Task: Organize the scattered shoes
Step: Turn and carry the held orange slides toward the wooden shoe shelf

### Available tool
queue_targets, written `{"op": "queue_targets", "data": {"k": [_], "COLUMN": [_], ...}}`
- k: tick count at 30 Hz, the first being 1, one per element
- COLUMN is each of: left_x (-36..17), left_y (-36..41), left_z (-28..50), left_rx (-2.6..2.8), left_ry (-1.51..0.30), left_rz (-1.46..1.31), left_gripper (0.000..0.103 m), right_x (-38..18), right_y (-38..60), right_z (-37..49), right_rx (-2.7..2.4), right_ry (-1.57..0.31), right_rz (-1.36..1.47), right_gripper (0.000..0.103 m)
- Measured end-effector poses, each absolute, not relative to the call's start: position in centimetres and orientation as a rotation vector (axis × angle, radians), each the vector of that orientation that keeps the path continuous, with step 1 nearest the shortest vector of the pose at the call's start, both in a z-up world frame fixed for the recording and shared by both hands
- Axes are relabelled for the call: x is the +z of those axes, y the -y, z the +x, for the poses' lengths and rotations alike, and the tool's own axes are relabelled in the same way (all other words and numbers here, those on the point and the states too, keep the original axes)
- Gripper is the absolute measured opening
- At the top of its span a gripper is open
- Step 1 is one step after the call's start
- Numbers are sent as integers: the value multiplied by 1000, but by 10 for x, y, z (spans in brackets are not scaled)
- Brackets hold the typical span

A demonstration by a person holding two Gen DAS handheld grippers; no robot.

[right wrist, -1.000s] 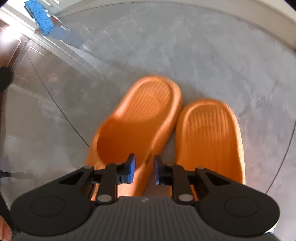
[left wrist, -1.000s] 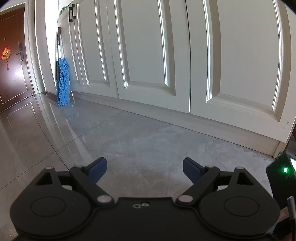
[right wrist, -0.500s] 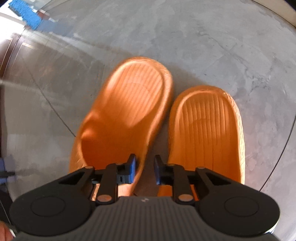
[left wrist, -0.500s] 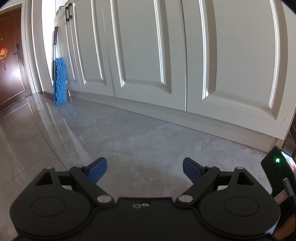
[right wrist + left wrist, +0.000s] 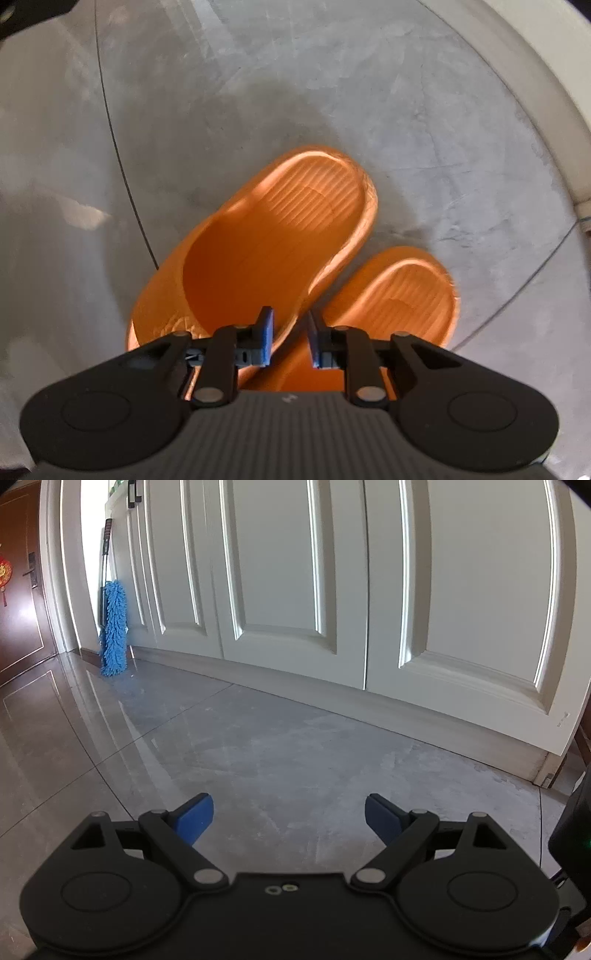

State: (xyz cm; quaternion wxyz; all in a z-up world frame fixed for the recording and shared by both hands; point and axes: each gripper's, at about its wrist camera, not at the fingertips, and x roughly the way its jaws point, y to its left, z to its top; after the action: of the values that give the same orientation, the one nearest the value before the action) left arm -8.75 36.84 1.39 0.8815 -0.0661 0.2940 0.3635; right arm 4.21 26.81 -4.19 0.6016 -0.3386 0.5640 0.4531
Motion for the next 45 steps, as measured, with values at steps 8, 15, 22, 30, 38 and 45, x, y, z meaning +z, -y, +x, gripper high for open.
{"op": "queue_targets", "data": {"k": [8, 15, 22, 30, 38, 45], "left_x": [12, 14, 15, 13, 14, 17], "left_y": [-362, -354, -346, -295, -229, -173], "left_z": [-82, -81, -74, -44, -8, 15], "left_rx": [726, 700, 674, 519, 395, 274], "left_ry": [-614, -607, -609, -611, -597, -560], "left_rz": [-144, -126, -151, -57, 60, 163], "left_gripper": [90, 90, 90, 90, 90, 90], "right_x": [-37, -47, -46, -37, -10, 0], "right_y": [-247, -229, -186, -64, 94, 172], "right_z": [68, 68, 58, 106, 149, 137], "right_rx": [922, 914, 997, 889, 701, 626], "right_ry": [-1467, -1537, -1534, -1455, -1166, -984], "right_rz": [-579, -470, -520, -360, 85, 321], "right_gripper": [75, 30, 21, 17, 15, 7]}}
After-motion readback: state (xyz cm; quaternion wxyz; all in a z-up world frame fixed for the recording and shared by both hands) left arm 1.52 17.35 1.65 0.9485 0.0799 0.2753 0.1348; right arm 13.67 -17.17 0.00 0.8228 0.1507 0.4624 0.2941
